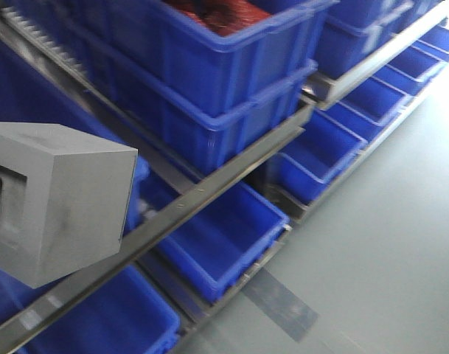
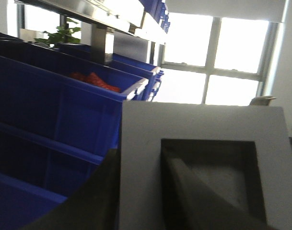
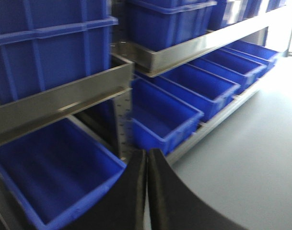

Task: Sort gray base to blue bin
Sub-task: 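Drive down the aisle of blue bins to the large blue bins, then swing the left arm over the farther blue bin with the block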

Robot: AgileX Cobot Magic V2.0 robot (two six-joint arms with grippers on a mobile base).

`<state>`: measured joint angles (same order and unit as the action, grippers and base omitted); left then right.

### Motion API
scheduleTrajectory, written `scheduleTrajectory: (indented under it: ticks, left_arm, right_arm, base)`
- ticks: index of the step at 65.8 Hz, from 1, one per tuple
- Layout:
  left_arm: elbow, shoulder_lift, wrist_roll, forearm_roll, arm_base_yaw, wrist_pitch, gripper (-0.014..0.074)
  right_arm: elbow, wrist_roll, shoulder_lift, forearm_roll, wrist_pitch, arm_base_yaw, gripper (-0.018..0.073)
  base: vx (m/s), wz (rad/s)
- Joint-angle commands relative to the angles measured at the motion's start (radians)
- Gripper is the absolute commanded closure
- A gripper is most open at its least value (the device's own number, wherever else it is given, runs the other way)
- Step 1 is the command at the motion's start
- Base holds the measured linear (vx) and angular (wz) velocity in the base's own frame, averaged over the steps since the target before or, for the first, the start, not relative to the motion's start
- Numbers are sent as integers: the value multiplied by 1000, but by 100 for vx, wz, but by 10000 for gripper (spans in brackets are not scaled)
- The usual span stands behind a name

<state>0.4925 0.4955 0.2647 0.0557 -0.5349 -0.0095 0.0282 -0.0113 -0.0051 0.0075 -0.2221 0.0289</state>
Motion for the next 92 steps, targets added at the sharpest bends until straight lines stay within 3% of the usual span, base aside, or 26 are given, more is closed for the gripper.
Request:
scheduleTrajectory:
  ticks: [1, 54, 92]
  left_arm:
    - [31, 1, 10, -5, -2, -111, 603]
    - [31, 1, 10, -5, -2, -111, 603]
    - [31, 1, 10, -5, -2, -111, 603]
  right_arm:
    - [2, 11, 18, -8, 72, 3, 564]
    - [2, 11, 18, -8, 72, 3, 564]
    - [2, 11, 18, -8, 72, 3, 564]
  base:
    - [18, 69]
    - [18, 69]
    - [7, 28]
